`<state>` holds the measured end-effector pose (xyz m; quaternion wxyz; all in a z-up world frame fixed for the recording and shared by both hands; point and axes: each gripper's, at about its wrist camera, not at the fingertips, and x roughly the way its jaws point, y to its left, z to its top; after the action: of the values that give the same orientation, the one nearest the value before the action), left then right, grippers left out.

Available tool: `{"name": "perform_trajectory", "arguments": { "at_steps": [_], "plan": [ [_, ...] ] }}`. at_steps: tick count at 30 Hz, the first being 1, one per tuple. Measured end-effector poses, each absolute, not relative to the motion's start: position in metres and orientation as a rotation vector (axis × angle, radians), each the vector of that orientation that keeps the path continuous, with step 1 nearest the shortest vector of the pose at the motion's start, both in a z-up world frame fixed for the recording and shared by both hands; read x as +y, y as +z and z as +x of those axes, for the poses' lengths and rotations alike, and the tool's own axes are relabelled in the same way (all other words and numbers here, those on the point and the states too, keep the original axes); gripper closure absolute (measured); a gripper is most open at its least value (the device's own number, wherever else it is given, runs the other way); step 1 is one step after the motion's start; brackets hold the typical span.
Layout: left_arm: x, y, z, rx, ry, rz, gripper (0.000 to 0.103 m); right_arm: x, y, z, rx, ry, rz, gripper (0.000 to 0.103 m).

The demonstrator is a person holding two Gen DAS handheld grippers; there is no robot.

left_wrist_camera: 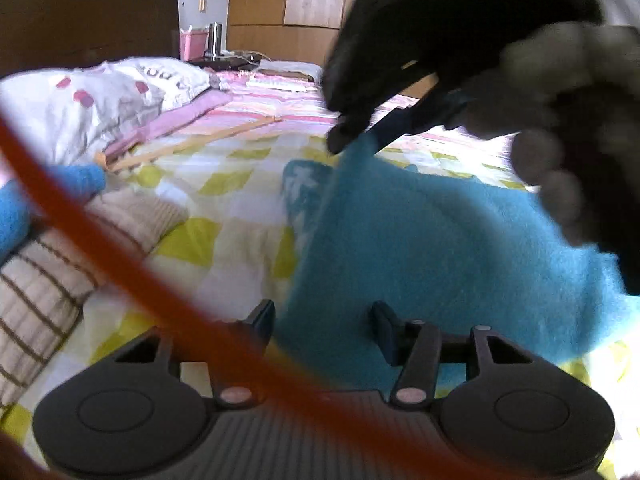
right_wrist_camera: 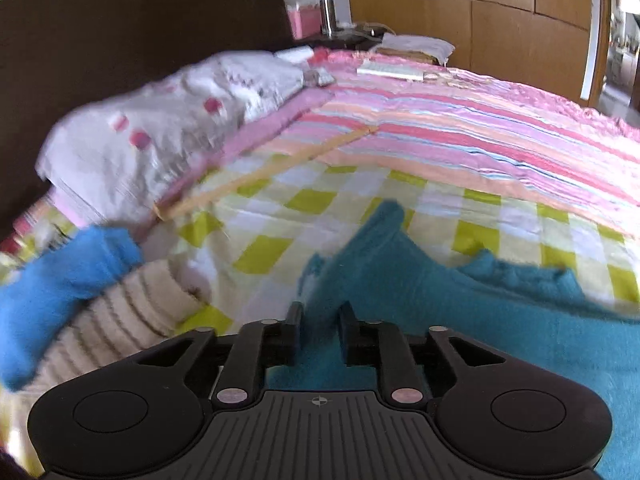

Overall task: Fold small clothes
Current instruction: 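Grasp the edge of the teal sweater with the right tool and lift it, then fold the lifted sweater edge over onto the rest with the right tool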

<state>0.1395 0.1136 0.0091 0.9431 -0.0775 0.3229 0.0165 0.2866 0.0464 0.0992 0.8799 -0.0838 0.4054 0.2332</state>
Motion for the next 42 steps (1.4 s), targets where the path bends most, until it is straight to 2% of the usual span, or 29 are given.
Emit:
{"name": "perform_trajectory", "arguments": {
  "at_steps": [3, 4, 11, 14, 16, 19, 25, 30, 31, 33, 35, 39, 40, 42],
  "plan": [
    [0.125, 0.004, 0.139, 0.677, 0.014, -0.210, 0.039, 0.071, 0.080, 0.294, 0.891, 0.456, -0.257, 0.042],
    [0.128, 0.004, 0.141, 0.687, 0.003, -0.219, 0.039, 0.079, 0.073, 0.296, 0.895, 0.444, -0.296, 0.038],
    [0.138, 0.003, 0.142, 0.695, -0.033, -0.273, 0.035, 0.124, 0.035, 0.311, 0.957, 0.353, -0.550, 0.031],
    [0.134, 0.002, 0.140, 0.678, -0.024, -0.246, 0.031, 0.127, 0.027, 0.310, 0.938, 0.335, -0.604, 0.036],
    [0.132, 0.001, 0.138, 0.661, -0.009, -0.224, 0.027, 0.122, 0.028, 0.306, 0.913, 0.342, -0.639, 0.053],
    [0.128, -0.001, 0.134, 0.636, -0.006, -0.223, 0.019, 0.109, 0.041, 0.306, 0.911, 0.371, -0.595, 0.070],
    [0.116, -0.003, 0.127, 0.592, -0.010, -0.185, 0.008, 0.079, 0.080, 0.307, 0.892, 0.416, -0.440, 0.078],
    [0.093, 0.000, 0.128, 0.531, 0.061, -0.103, 0.007, 0.043, 0.105, 0.304, 0.870, 0.446, -0.318, 0.079],
    [0.089, 0.002, 0.131, 0.522, 0.071, -0.096, 0.007, 0.036, 0.109, 0.302, 0.865, 0.452, -0.298, 0.079],
    [0.084, 0.009, 0.136, 0.505, 0.076, -0.112, 0.015, 0.021, 0.117, 0.301, 0.862, 0.466, -0.257, 0.080],
    [0.076, 0.018, 0.142, 0.524, 0.047, -0.123, 0.045, 0.006, 0.124, 0.301, 0.861, 0.477, -0.219, 0.080],
    [0.046, 0.035, 0.142, 0.535, -0.006, -0.043, 0.054, -0.032, 0.141, 0.298, 0.845, 0.500, -0.137, 0.081],
    [0.039, 0.041, 0.142, 0.533, -0.019, -0.028, 0.060, -0.043, 0.144, 0.297, 0.837, 0.504, -0.118, 0.081],
    [0.028, 0.056, 0.143, 0.528, -0.063, -0.039, 0.064, -0.066, 0.151, 0.295, 0.826, 0.510, -0.075, 0.081]
  ]
}}
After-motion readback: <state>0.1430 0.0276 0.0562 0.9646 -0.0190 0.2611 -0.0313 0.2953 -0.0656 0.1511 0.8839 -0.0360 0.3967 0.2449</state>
